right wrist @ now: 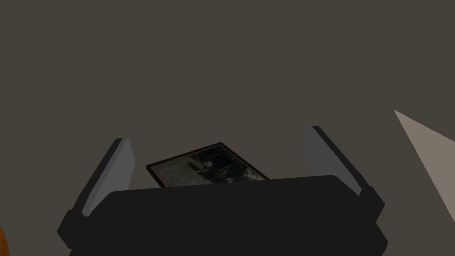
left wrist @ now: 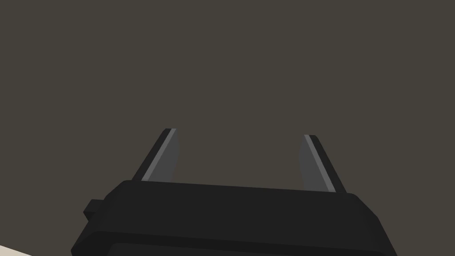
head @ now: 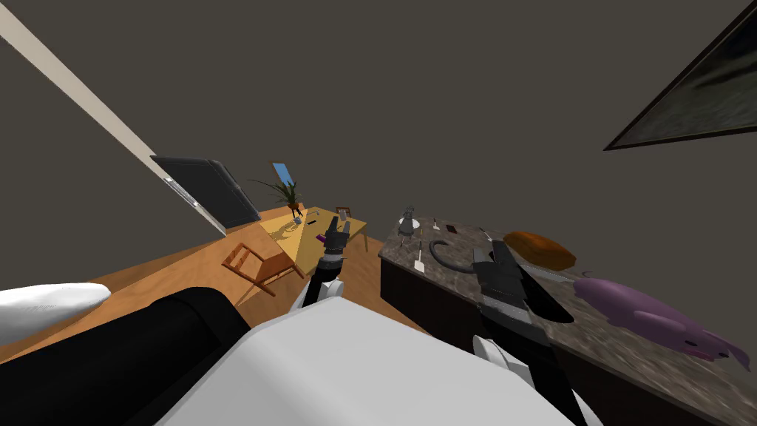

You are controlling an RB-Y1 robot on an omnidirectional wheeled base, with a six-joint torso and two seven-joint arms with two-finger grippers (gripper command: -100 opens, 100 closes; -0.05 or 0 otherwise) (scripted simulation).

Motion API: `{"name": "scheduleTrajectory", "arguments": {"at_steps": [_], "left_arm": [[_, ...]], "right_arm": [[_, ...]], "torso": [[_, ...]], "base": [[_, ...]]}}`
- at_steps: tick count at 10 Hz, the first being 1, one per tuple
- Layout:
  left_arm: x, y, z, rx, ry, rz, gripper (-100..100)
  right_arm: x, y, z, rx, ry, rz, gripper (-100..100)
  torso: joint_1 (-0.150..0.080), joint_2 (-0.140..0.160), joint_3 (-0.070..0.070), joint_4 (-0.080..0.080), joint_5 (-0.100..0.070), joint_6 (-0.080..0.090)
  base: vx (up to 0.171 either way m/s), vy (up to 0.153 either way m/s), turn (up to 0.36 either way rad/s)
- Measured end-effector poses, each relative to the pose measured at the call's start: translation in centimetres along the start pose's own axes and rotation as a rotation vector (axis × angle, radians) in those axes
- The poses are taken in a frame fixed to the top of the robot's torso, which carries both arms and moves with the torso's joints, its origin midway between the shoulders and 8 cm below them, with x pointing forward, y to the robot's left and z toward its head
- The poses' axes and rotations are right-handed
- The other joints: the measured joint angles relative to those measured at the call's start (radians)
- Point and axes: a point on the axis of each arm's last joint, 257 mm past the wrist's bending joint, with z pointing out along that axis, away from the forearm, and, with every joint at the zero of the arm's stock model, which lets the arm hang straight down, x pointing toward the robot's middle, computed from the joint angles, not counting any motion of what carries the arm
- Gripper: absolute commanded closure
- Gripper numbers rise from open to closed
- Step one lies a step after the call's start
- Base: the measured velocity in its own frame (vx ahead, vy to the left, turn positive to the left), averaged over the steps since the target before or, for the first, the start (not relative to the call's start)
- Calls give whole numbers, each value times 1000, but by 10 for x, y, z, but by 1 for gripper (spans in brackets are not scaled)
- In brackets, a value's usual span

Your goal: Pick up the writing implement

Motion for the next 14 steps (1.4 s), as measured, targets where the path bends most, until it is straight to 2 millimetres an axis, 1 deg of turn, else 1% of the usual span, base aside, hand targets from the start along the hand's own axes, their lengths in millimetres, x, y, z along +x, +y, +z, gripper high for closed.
{"name": "scheduleTrajectory", "arguments": {"at_steps": [2, 4, 6, 9, 11, 14], "left_arm": [[0, 0, 0, 0, 0, 0, 0], [0, 0, 0, 0, 0, 0, 0], [0, 0, 0, 0, 0, 0, 0], [0, 0, 0, 0, 0, 0, 0], [0, 0, 0, 0, 0, 0, 0], [0, 0, 0, 0, 0, 0, 0]], "right_arm": [[5, -3, -5, 2, 59, -96, -100], [12, -6, -13, 5, 123, -214, -100], [16, -16, -22, 9, 200, -350, -100], [25, -25, -33, 8, 274, -478, -100], [31, -39, -45, 9, 355, -602, -100], [35, -52, -60, 2, 454, -746, -100]], "torso": [[7, 3, 2, 1, 1, 0], [12, 8, 4, 2, 3, 0], [12, 9, 5, 2, 3, 0], [5, 4, 2, 1, 1, 0], [11, 6, 4, 1, 2, 0], [6, 6, 3, 1, 2, 0]], "base": [[-73, 131, 14], [-116, 182, 30], [-98, 146, 24], [-55, 95, 36], [-89, 159, 43], [-79, 100, 51]]}}
